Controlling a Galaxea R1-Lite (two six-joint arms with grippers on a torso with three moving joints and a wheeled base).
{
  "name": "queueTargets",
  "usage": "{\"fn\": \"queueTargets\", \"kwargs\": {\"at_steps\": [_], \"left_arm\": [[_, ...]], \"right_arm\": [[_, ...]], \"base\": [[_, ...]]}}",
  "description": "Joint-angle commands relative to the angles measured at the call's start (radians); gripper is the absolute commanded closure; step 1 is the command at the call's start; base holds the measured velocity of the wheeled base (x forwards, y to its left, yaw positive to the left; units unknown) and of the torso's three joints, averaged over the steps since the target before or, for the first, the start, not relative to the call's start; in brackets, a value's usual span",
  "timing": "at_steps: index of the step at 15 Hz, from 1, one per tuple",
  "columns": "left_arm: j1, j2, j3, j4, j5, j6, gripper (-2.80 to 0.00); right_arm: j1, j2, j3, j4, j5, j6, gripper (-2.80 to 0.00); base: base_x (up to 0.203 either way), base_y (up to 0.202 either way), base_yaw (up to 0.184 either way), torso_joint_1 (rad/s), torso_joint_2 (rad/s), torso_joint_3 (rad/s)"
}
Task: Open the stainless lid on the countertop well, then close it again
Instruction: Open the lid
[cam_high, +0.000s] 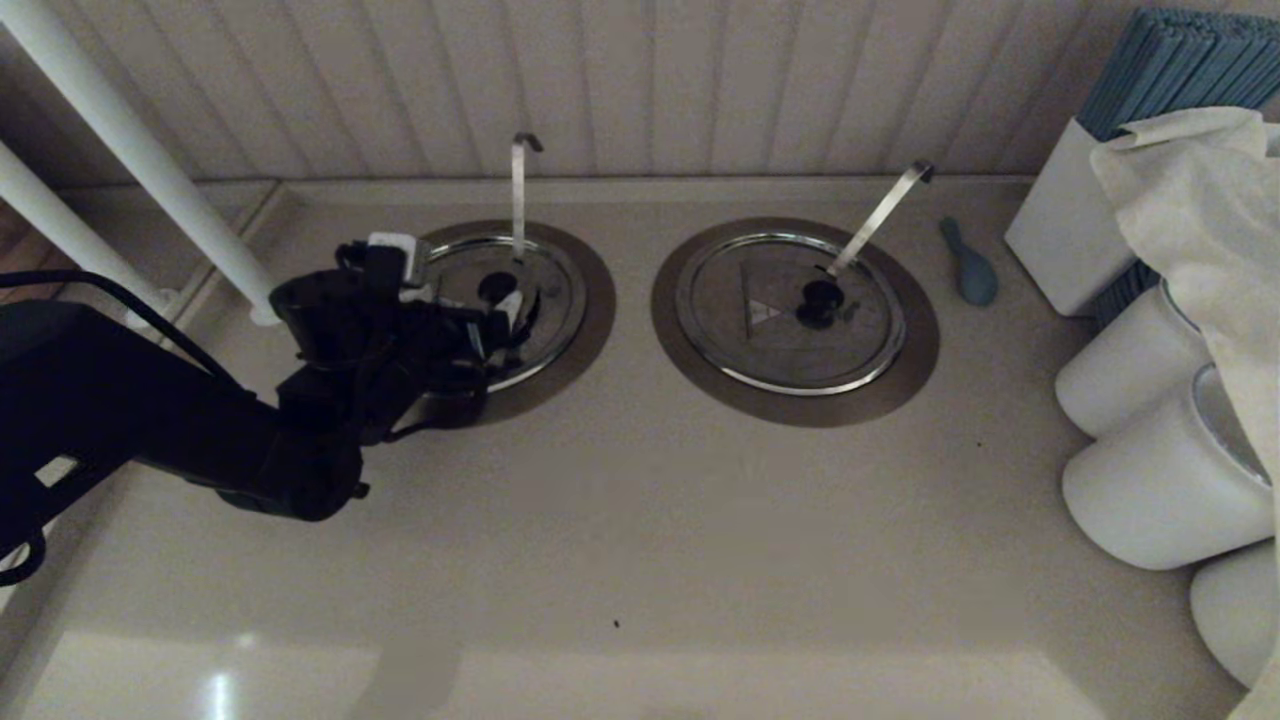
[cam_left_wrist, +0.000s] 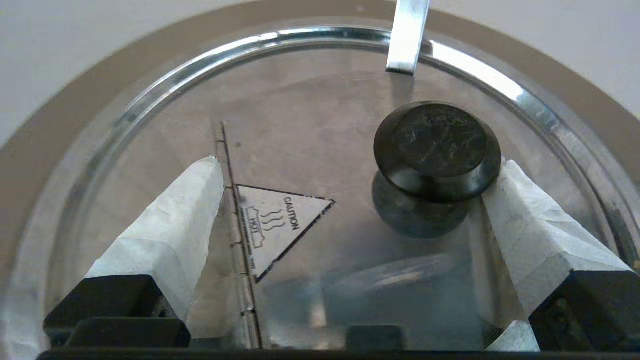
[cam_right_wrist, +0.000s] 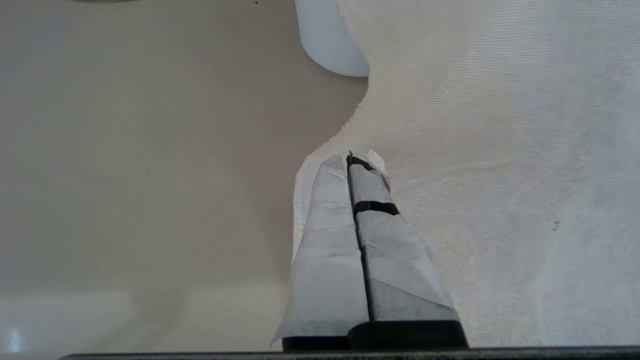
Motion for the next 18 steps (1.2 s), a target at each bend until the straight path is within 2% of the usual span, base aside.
{"fn": "queueTargets", "kwargs": {"at_steps": [1,12,18], "left_arm": [[0.001,-0.014,0.005,-0.012,0.000,0.002,-2.80],[0.006,-0.036,-0.002,-0.008,-0.004,0.001,-2.80],[0.035,-0.062,-0.005,0.008,-0.010,0.001,-2.80]], "right_arm": [[0.000,0.000,0.000,-0.001,0.000,0.000,0.00],[0.000,0.002,0.000,-0.001,0.000,-0.001,0.00],[0.000,0.000,0.000,-0.001,0.000,0.000,0.00]], "base": [[0.000,0.000,0.000,0.000,0.00,0.000],[0.000,0.000,0.000,0.000,0.00,0.000],[0.000,0.000,0.000,0.000,0.00,0.000]]}}
